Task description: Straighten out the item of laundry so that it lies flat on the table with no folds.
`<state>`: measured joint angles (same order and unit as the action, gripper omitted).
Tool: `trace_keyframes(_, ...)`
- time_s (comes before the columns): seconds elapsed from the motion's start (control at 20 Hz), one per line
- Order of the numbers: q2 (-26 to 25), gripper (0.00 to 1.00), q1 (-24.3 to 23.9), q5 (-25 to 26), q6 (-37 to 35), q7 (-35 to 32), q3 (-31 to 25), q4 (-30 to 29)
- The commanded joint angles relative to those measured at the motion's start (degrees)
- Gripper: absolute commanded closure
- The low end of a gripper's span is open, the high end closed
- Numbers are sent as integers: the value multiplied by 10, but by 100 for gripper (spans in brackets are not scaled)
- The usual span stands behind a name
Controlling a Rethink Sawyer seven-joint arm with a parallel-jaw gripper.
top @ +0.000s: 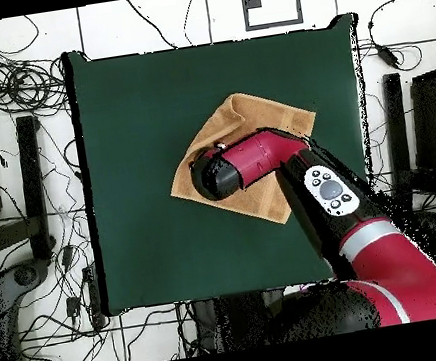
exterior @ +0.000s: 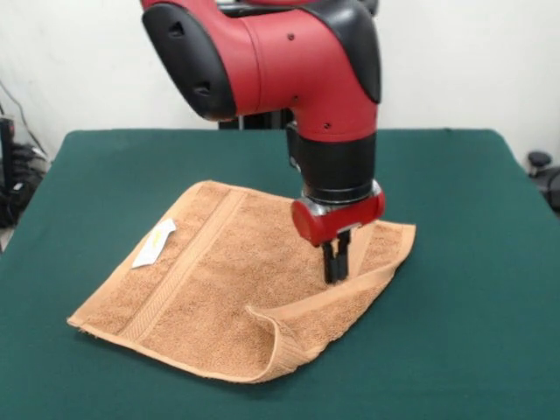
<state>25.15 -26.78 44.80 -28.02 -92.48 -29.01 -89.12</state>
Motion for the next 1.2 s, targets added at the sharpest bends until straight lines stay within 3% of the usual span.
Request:
trace_keyframes(0.05,-35,100,30,9,-11,69,-50,39)
trace_keyframes(0.45,-66,100,61,5,-6,43,-44,76)
trace_keyframes(0.8,-48,100,70,10,29,23,-39,50)
trace_keyframes(1.2,-55,100,87,23,57,21,-41,68)
